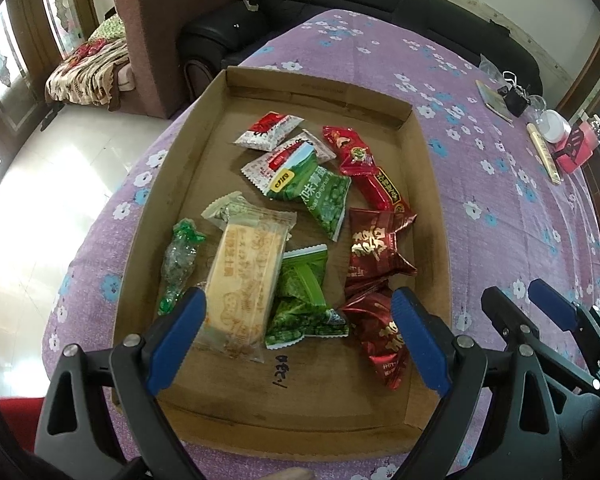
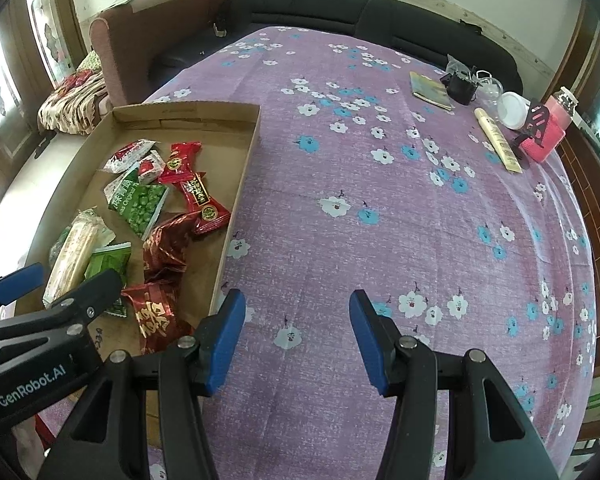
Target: Organize snacks
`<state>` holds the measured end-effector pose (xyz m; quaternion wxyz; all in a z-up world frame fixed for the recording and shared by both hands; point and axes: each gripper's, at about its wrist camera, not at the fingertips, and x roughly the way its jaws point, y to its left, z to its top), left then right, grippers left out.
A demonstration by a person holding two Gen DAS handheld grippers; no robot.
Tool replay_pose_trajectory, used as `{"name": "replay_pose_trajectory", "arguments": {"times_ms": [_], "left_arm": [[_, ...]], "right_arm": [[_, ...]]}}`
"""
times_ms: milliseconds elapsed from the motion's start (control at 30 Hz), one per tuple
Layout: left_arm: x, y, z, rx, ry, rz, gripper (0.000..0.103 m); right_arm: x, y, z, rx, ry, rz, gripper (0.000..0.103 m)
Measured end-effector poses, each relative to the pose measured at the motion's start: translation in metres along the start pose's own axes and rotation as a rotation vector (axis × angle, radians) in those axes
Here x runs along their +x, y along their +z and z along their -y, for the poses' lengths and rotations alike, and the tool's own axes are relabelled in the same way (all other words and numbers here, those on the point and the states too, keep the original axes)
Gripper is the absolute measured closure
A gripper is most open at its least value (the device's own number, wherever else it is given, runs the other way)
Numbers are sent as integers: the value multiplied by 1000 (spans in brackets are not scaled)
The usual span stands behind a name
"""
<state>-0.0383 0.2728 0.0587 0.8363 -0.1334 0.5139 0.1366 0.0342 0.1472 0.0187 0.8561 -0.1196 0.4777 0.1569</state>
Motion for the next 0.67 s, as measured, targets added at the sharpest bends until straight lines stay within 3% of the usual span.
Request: {"name": "replay_pose_trajectory", "arguments": {"times_ms": [667], "left_arm": [[-19, -3, 7, 6, 44, 64, 9]], "right_arm": [[-5, -3, 7, -13, 33, 16, 49]]}}
